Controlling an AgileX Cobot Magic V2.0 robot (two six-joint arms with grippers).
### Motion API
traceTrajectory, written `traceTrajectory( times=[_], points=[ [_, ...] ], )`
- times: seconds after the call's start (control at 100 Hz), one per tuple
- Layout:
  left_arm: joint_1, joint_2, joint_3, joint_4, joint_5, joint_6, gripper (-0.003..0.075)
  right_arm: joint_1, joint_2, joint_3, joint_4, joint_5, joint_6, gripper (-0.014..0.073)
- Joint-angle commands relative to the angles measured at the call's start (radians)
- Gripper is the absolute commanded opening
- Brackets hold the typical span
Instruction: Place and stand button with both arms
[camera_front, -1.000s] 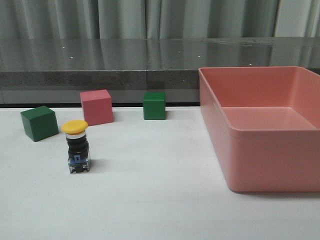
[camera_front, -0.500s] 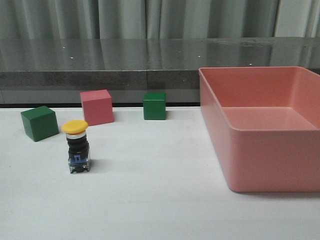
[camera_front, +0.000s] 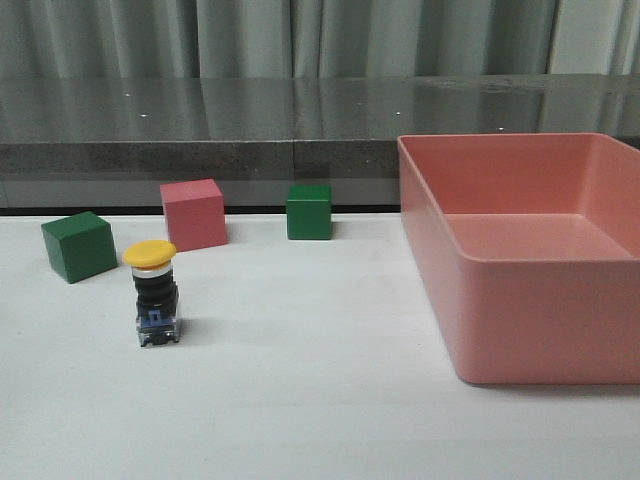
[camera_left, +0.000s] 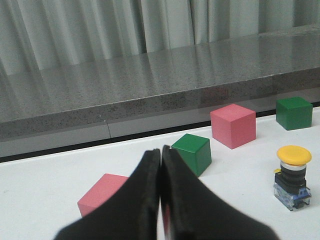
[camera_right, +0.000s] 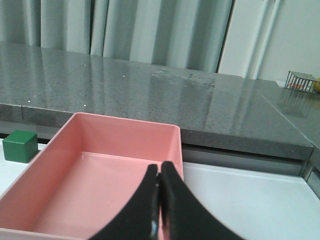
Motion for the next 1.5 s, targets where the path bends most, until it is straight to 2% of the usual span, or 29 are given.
traceTrajectory(
  times=[0.0, 0.94, 1.03, 1.15, 1.34, 1.49],
  points=[
    [0.003, -0.033, 0.030, -0.012, -0.082, -0.013, -0.0019, -0.008, 0.011, -0.023, 0.001, -0.079, -0.001, -0.0061],
    [0.003, -0.033, 0.030, -0.012, -0.082, -0.013, -0.0019, -0.008, 0.011, -0.021, 0.001, -0.079, -0.001, -0.0061],
    [0.003, -0.033, 0.030, -0.012, -0.082, -0.013, -0.0019, 0.005, 0.011, -0.019, -0.042, -0.089, 0.004, -0.0061],
    [0.003, -0.033, 0.030, -0.012, -0.082, -0.013, -0.0019, 0.055, 0.011, -0.002, -0.130, -0.090, 0.095, -0.0061],
    [0.003, -0.033, 0.030, -0.012, -0.082, -0.013, -0.0019, 0.105, 0.011, 0.087, -0.304, -0.160, 0.346, -0.0061],
    [0.003, -0.033, 0.030, -0.012, -0.082, -0.013, -0.0019, 0.134, -0.004, 0.190, -0.322, -0.260, 0.367, -0.0061]
  ],
)
